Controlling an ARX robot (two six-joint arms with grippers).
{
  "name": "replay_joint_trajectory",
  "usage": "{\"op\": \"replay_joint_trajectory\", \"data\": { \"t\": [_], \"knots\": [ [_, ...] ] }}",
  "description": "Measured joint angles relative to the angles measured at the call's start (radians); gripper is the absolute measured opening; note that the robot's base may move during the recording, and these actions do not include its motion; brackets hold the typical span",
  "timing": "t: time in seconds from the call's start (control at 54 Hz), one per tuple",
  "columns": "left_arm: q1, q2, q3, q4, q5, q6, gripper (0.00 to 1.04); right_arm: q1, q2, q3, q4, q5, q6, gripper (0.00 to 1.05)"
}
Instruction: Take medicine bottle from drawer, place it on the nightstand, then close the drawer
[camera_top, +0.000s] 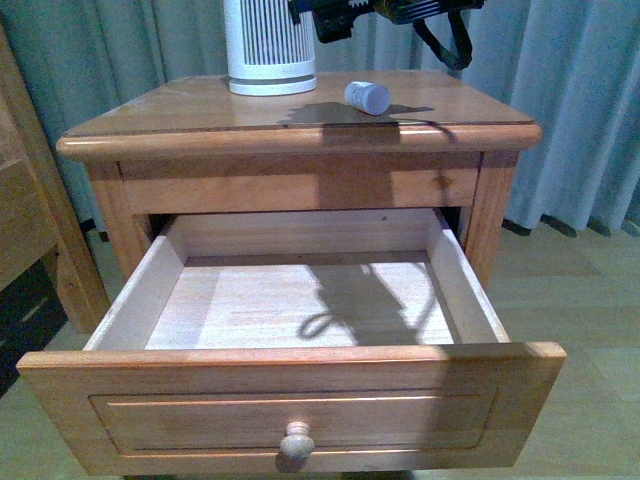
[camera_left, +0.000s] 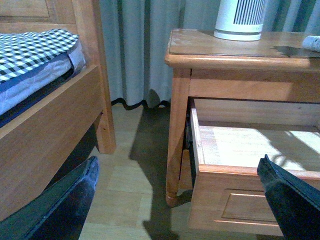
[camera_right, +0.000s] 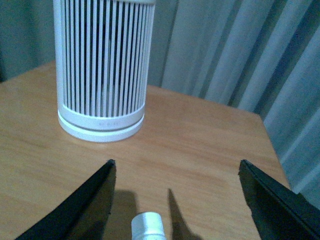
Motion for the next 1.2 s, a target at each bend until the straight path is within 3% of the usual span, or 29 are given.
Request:
{"op": "replay_joint_trajectory", "data": {
  "t": [0.148,0.333,0.574,0.722,0.833,0.926,1.093,1.204],
  "knots": [
    [0.0,0.0,0.0,0.0,0.0,0.0,0.98,0.0,-0.097,-0.093,0.045,-0.047,0.029,0.99],
    [0.0,0.0,0.0,0.0,0.0,0.0,0.98,0.013,-0.396,-0.384,-0.009,-0.143,0.156,0.98],
    [0.0,0.0,0.0,0.0,0.0,0.0,0.98,0.034,-0.782,-0.921,-0.108,-0.251,0.349,0.59],
    [0.0,0.0,0.0,0.0,0.0,0.0,0.98,0.067,-0.876,-1.195,-0.138,-0.258,0.42,0.37],
    [0.0,0.0,0.0,0.0,0.0,0.0,0.98,0.103,-0.864,-1.342,-0.1,-0.254,0.468,0.19],
    [0.0,0.0,0.0,0.0,0.0,0.0,0.98,0.123,-0.771,-1.425,0.017,-0.22,0.475,0.04],
    [0.0,0.0,0.0,0.0,0.0,0.0,0.98,0.1,-0.472,-1.399,0.37,-0.182,0.391,0.03],
    [0.0,0.0,0.0,0.0,0.0,0.0,0.98,0.062,-0.28,-1.295,0.504,-0.18,0.317,0.03]
  ]
}}
